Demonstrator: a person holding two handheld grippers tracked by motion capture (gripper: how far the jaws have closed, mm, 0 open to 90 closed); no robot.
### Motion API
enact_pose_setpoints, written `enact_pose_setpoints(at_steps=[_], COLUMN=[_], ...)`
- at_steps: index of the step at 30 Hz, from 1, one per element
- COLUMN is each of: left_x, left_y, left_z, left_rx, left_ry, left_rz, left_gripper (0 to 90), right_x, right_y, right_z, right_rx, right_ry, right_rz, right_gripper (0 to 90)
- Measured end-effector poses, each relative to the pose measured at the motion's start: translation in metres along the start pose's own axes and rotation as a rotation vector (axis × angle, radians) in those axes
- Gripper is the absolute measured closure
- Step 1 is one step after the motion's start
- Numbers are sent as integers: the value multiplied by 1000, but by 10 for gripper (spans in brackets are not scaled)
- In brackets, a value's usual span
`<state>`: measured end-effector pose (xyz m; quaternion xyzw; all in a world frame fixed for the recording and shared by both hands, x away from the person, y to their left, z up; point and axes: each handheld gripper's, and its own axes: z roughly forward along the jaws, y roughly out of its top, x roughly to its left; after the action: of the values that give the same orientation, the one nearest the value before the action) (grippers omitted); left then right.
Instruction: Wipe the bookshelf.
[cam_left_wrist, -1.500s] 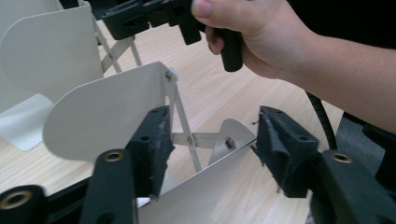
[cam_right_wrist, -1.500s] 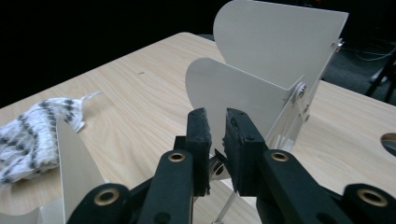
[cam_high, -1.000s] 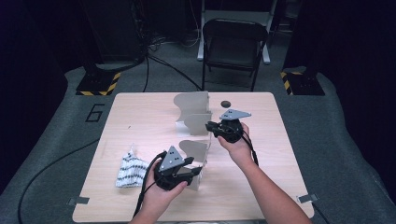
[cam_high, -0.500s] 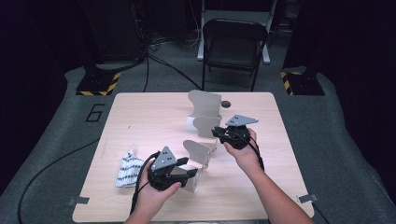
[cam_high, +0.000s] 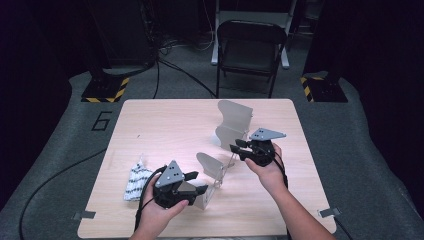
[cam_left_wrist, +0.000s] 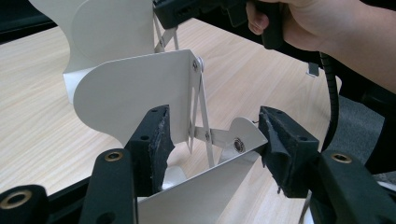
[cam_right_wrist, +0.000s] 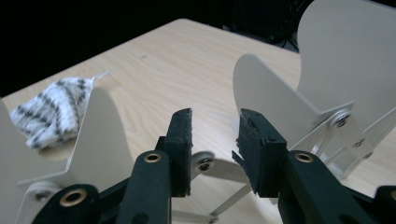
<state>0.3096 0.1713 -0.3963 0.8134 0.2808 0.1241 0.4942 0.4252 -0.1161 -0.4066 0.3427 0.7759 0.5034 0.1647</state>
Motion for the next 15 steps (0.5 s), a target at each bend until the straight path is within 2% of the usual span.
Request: enact_pose_setpoints(at_steps=[6,8,9,12,15], left_x=[1,1,1,1,1], left_y=[0,0,0,0,0], left_z=[1,1,1,1,1], left_rx=[0,-1,-1,-5,-7], left_ry=[-3,-2,-2,0,-2], left_rz=[2,1,2,3,1], left_gripper=[451,451,451,451,450], right_x=[-9,-14,-18,-30,-36], right_y=[16,19,20,20,18], right_z=[-2,-1,1,8,16], right_rx=[-72,-96,-95,-83,-66], right_ry=[-57,-91,-109,-153,-177], right_rz=[-13,-13,-17,14,15], right_gripper=[591,563,550,496,467])
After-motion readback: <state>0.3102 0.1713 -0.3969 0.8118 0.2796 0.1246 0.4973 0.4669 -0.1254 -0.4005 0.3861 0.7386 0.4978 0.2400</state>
